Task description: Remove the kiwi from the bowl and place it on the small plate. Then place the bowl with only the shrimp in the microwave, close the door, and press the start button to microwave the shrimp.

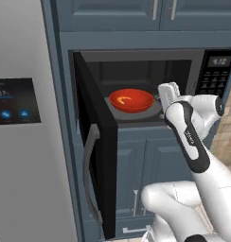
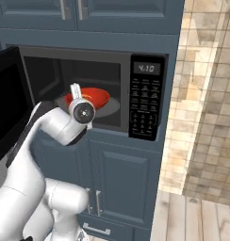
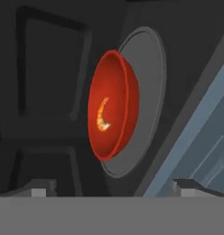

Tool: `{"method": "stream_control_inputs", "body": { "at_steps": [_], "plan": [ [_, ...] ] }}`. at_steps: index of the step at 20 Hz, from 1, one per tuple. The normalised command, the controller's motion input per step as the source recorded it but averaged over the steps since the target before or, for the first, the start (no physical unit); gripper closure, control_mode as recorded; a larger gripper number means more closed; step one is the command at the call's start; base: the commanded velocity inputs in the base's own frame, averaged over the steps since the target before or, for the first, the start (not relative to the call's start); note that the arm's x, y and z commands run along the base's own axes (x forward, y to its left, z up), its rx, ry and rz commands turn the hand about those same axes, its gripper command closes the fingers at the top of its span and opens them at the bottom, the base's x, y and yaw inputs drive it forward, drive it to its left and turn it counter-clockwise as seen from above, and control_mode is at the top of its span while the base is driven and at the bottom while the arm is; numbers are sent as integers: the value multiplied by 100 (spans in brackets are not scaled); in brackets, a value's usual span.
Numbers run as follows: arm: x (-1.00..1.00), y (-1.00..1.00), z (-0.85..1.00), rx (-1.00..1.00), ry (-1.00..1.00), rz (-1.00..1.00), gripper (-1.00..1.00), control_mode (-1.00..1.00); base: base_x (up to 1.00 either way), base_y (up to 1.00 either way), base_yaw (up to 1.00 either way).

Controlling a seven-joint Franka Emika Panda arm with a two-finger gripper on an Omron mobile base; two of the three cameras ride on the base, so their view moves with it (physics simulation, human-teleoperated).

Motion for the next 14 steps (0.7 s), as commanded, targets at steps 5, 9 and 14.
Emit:
{"method": "stream_control_inputs", "body": {
  "at_steps": [5, 9, 14],
  "plan": [
    [-100, -5, 48, -22, -36, 8, -100, -100, 0, 0, 0],
    [-100, 21, 64, -45, -25, 12, -100, -100, 0, 0, 0],
    [-100, 19, 74, -64, -45, 21, -100, -100, 0, 0, 0]
  ]
}}
